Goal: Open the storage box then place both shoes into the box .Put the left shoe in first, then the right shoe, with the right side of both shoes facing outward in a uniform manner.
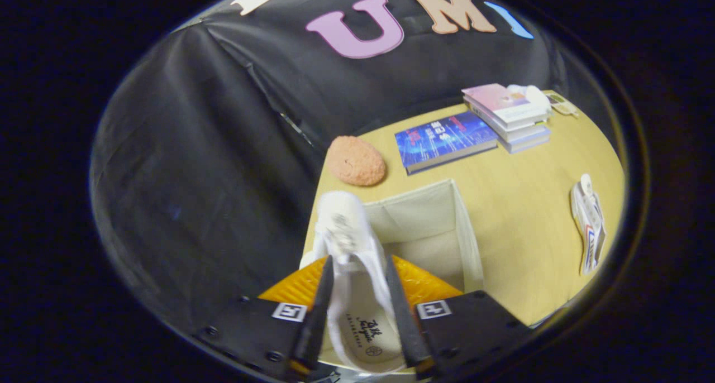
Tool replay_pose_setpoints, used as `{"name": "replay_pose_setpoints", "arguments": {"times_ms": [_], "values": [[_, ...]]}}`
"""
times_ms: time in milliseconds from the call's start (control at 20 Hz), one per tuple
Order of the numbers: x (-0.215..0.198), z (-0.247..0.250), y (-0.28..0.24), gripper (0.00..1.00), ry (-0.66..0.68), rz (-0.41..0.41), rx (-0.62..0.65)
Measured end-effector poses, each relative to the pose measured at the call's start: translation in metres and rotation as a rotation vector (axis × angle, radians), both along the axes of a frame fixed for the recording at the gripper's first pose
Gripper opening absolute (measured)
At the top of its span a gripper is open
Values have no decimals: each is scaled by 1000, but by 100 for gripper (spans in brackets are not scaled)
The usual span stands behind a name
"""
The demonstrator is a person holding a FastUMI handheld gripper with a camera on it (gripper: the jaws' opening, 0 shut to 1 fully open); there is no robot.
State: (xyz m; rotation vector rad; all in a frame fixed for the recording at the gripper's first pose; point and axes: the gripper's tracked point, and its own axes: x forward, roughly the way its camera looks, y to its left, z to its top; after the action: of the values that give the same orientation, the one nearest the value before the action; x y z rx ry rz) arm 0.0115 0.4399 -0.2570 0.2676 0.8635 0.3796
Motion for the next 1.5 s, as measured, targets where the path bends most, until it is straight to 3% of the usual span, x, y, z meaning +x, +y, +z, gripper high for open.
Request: {"name": "replay_pose_setpoints", "arguments": {"times_ms": [200, 550, 950, 1300, 1500], "values": [[10, 39, -11, 99, -88, 20, 40], [24, 82, -57, 99, -201, -5, 53], [47, 105, -188, 100, -367, -98, -137], [41, 68, -336, 100, -368, -152, -387], [32, 29, -395, 100, -326, -176, -454]]}}
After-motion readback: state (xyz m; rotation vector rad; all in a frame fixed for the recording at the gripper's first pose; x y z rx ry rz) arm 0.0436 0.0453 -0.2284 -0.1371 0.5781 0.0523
